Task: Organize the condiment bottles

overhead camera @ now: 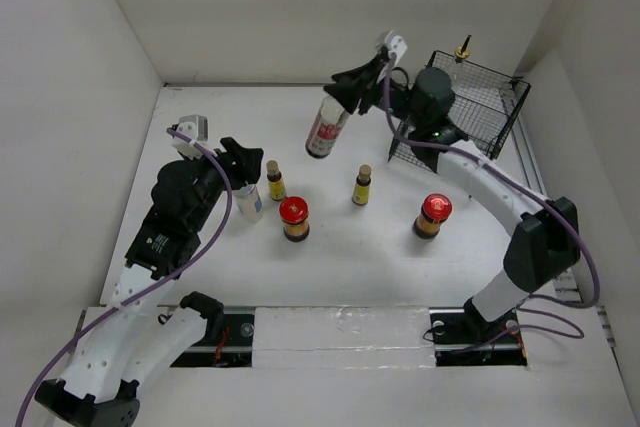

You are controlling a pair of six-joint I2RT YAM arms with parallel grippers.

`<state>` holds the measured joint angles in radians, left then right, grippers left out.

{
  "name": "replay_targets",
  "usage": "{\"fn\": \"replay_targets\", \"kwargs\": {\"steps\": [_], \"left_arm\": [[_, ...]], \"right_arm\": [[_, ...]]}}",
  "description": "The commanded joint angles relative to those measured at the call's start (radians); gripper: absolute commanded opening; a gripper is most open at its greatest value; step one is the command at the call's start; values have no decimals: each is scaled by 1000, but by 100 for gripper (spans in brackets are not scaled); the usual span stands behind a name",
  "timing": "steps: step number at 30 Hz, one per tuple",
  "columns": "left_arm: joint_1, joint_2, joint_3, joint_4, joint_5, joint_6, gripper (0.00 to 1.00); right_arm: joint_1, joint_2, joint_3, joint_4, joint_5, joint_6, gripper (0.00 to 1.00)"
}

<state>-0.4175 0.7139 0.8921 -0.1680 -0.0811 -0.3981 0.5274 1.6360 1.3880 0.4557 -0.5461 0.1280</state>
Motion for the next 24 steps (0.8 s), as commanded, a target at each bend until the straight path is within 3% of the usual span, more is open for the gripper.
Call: {"fn": "replay_targets", "kwargs": {"steps": [1, 5, 13, 24], "left_arm": [[3, -18, -5, 41, 11, 13, 63], [3, -28, -5, 41, 11, 13, 63], [3, -19, -5, 41, 20, 13, 63], [3, -10, -5, 50, 30, 13, 63]], "right_arm": [[-81, -146, 71, 97, 139, 48, 11], [-207, -211, 62, -23, 311, 58, 10], [-490, -239, 158, -189, 409, 85, 9], [-671, -91, 391, -269, 581, 38, 9]]}}
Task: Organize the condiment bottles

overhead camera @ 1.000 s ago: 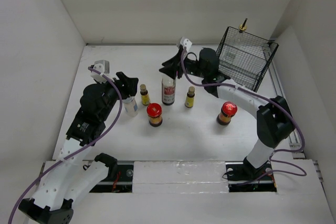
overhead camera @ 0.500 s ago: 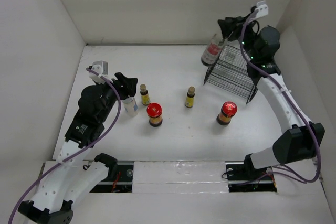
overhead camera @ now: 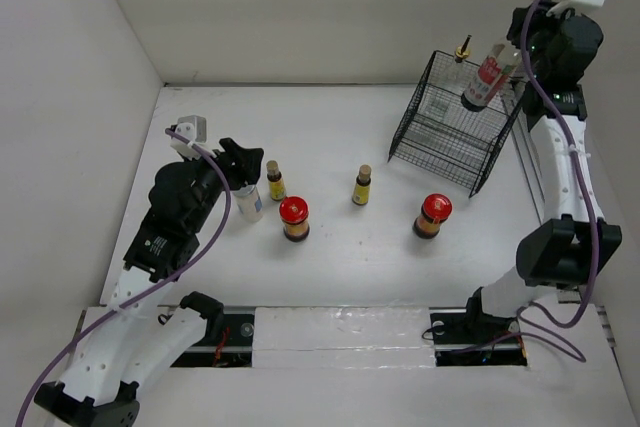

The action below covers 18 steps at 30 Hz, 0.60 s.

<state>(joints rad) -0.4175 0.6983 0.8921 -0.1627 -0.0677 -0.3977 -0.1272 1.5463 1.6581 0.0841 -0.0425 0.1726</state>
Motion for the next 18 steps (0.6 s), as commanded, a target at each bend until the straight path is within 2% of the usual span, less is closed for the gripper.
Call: {"fn": "replay_targets", "kwargs": {"steps": [1, 9, 18], "left_arm": [[3, 6, -5, 45, 17, 13, 63], [3, 6, -5, 45, 17, 13, 63], [3, 15, -5, 45, 17, 13, 63]], "right_arm": [[-17, 29, 144, 103, 98, -37, 9], [-60, 173, 310, 85, 139, -62, 9], [-60, 192, 180, 121, 148, -62, 9]]}}
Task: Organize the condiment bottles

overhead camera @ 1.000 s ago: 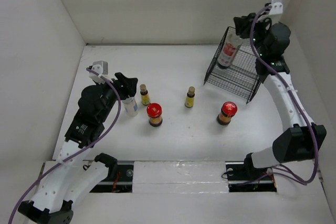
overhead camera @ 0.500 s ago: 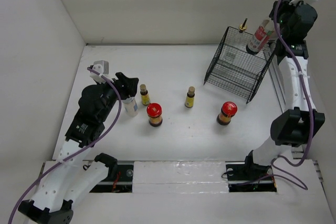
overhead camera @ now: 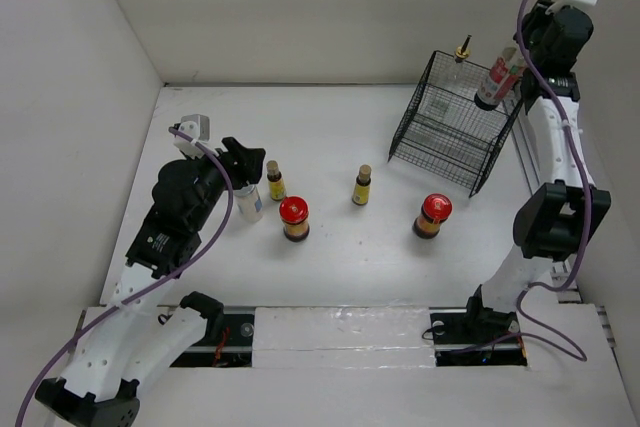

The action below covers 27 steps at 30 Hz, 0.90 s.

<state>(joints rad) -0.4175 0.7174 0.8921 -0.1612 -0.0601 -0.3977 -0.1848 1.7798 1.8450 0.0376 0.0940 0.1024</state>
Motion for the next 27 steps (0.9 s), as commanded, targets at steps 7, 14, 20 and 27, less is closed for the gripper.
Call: {"fn": "replay_targets", "kwargs": {"steps": [7, 14, 20, 27], "left_arm": [[3, -4, -5, 43, 9, 13, 63], [3, -15, -5, 43, -12, 13, 63], [3, -24, -5, 43, -3, 13, 64], [3, -24, -5, 43, -3, 13, 67]], "right_arm": [[51, -69, -219, 268, 35, -23, 11], [62, -69, -342, 301, 55, -23, 21], [62, -92, -380, 320, 75, -23, 60], [103, -209, -371, 272, 64, -23, 79]]}}
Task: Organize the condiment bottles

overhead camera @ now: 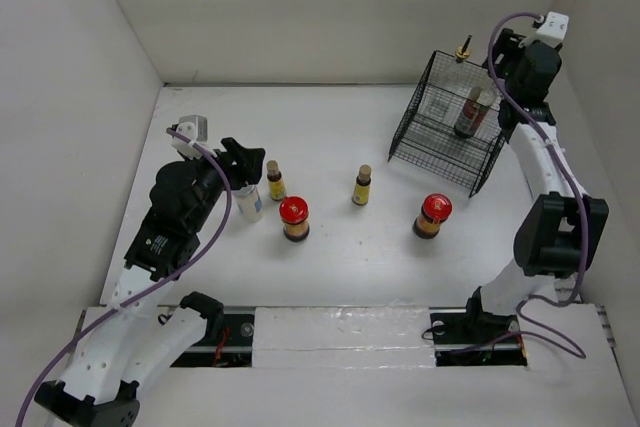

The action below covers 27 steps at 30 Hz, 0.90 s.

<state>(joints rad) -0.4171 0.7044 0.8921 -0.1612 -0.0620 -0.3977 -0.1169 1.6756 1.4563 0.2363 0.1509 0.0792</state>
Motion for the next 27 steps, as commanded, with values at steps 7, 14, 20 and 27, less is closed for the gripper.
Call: {"fn": "replay_targets", "kwargs": {"steps": [7, 14, 20, 27], "left_arm": [[3, -11, -5, 43, -1, 13, 67], [3, -2, -5, 43, 11, 13, 65], [3, -2, -5, 43, 21, 13, 64], [3, 9, -5, 43, 21, 13, 64]], "right_arm": [[204, -299, -201, 64, -114, 74, 15], [501, -324, -395, 74, -228, 41, 28], [588, -355, -540, -21, -289, 4, 79], [608, -303, -614, -22, -333, 4, 83]]}}
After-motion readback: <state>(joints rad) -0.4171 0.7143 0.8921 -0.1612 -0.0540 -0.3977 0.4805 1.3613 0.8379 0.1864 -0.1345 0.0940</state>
